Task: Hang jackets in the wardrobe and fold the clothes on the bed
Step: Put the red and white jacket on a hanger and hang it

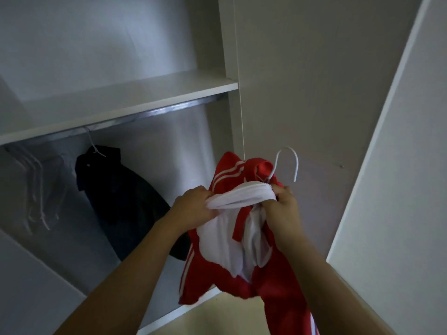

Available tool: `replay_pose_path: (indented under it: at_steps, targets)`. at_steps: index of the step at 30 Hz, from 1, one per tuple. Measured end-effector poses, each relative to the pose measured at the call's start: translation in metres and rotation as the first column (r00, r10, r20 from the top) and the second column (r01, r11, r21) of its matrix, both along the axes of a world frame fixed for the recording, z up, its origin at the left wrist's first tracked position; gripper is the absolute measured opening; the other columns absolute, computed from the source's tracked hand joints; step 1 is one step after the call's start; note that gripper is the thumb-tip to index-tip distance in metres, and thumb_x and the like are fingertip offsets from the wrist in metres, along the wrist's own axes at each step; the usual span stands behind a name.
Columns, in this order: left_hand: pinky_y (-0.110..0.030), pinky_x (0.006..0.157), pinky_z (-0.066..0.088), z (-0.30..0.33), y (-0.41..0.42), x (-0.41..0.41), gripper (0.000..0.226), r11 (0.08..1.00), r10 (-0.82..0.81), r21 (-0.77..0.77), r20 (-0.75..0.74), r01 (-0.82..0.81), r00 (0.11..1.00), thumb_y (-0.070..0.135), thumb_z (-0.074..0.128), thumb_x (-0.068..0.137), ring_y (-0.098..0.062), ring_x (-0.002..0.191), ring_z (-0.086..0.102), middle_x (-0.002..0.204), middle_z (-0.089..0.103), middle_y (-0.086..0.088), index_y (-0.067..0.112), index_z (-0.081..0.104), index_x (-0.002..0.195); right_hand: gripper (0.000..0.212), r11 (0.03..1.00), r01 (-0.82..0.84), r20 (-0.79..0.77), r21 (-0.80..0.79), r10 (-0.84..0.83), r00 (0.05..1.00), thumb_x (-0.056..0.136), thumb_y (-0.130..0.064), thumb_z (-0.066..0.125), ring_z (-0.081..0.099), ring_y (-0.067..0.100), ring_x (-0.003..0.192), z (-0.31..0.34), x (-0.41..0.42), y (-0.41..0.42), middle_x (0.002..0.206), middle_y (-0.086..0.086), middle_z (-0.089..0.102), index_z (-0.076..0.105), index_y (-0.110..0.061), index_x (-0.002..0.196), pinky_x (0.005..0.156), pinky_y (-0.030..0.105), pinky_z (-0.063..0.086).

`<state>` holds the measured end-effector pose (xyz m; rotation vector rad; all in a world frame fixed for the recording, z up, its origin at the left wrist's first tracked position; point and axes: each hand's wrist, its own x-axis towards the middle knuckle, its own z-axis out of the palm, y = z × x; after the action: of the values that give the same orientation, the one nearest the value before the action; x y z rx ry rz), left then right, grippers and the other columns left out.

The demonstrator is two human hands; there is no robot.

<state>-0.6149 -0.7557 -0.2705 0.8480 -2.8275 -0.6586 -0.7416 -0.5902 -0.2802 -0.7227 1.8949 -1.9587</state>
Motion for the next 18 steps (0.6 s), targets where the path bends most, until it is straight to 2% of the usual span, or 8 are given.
replay_pose_path:
  at_steps: [3,5,7,10,12,14,16,18]
  targets:
    - [-0.030,0.064,0.045,-0.006,-0.006,0.007,0.017,0.995,0.053,0.093,-0.112,-0.042,0.992,0.027,0.066,0.091,-0.017,0.074,0.059,0.078,0.060,0.003,0.024,0.054,0.078,0.027,0.996,0.000,-0.038,0.086,0.003,0.999,0.087,0.000,0.056,0.054,0.010,0.085,-0.007,-0.009,0.009,0.112,0.009,0.048,0.066,-0.025,0.088,0.071,0.009,0.042]
    - [-0.034,0.061,0.045,0.001,-0.008,0.008,0.023,1.000,0.016,0.028,-0.155,-0.012,0.988,0.022,0.060,0.093,-0.016,0.069,0.058,0.074,0.060,0.003,0.030,0.048,0.076,0.021,0.972,-0.069,-0.121,0.223,0.098,0.988,0.085,-0.010,0.064,0.053,0.013,0.088,-0.010,-0.017,0.018,0.112,0.009,0.043,0.064,-0.023,0.101,0.068,0.005,0.040]
    - [-0.030,0.057,0.043,0.016,-0.003,0.004,0.029,0.991,-0.106,-0.094,-0.089,0.098,0.990,0.018,0.056,0.094,-0.011,0.066,0.055,0.072,0.056,0.009,0.037,0.043,0.077,0.043,0.944,-0.145,-0.155,0.297,0.197,0.968,0.078,-0.032,0.070,0.050,0.003,0.091,-0.014,-0.021,0.027,0.112,0.002,0.037,0.058,-0.030,0.119,0.067,0.004,0.041]
    - [-0.018,0.054,0.029,0.045,0.010,-0.015,0.025,0.920,-0.263,-0.280,0.081,0.275,0.961,0.013,0.058,0.090,-0.001,0.062,0.046,0.068,0.048,0.015,0.031,0.045,0.080,0.077,0.928,-0.207,-0.230,0.309,0.284,0.931,0.064,-0.050,0.080,0.043,-0.006,0.096,-0.020,-0.019,0.026,0.112,-0.008,0.031,0.045,-0.047,0.133,0.076,0.004,0.038]
    - [-0.018,0.056,0.029,0.058,0.019,-0.026,0.024,0.875,-0.301,-0.355,0.132,0.329,0.944,0.016,0.059,0.089,-0.001,0.062,0.046,0.068,0.048,0.015,0.032,0.045,0.077,0.065,0.930,-0.172,-0.279,0.326,0.268,0.922,0.062,-0.055,0.078,0.046,-0.003,0.095,-0.027,-0.015,0.018,0.114,-0.004,0.036,0.058,-0.042,0.123,0.077,0.004,0.040]
    - [-0.019,0.058,0.032,0.061,0.019,-0.029,0.012,0.866,-0.319,-0.369,0.110,0.337,0.941,0.021,0.061,0.089,-0.003,0.066,0.050,0.074,0.054,0.014,0.029,0.053,0.086,0.025,0.965,-0.117,-0.199,0.235,0.165,0.966,0.074,-0.040,0.075,0.059,0.010,0.091,-0.031,-0.015,0.011,0.112,0.007,0.052,0.070,-0.029,0.097,0.073,0.007,0.044]
    - [-0.020,0.060,0.038,0.053,0.012,-0.023,0.010,0.902,-0.291,-0.324,0.029,0.284,0.956,0.027,0.064,0.088,-0.003,0.071,0.053,0.083,0.059,0.014,0.026,0.058,0.097,0.025,0.991,-0.092,-0.004,0.100,0.093,0.996,0.074,-0.042,0.068,0.066,0.019,0.090,-0.035,-0.018,0.009,0.107,0.014,0.063,0.074,-0.025,0.091,0.076,0.022,0.052]
    - [-0.033,0.065,0.050,0.040,0.001,-0.013,0.013,0.965,-0.196,-0.186,-0.052,0.184,0.979,0.028,0.066,0.088,-0.009,0.076,0.059,0.085,0.064,0.007,0.020,0.061,0.097,0.020,0.995,-0.086,0.053,0.044,0.083,0.995,0.079,-0.039,0.066,0.066,0.017,0.090,-0.031,-0.018,0.012,0.107,0.011,0.062,0.075,-0.025,0.091,0.078,0.028,0.053]
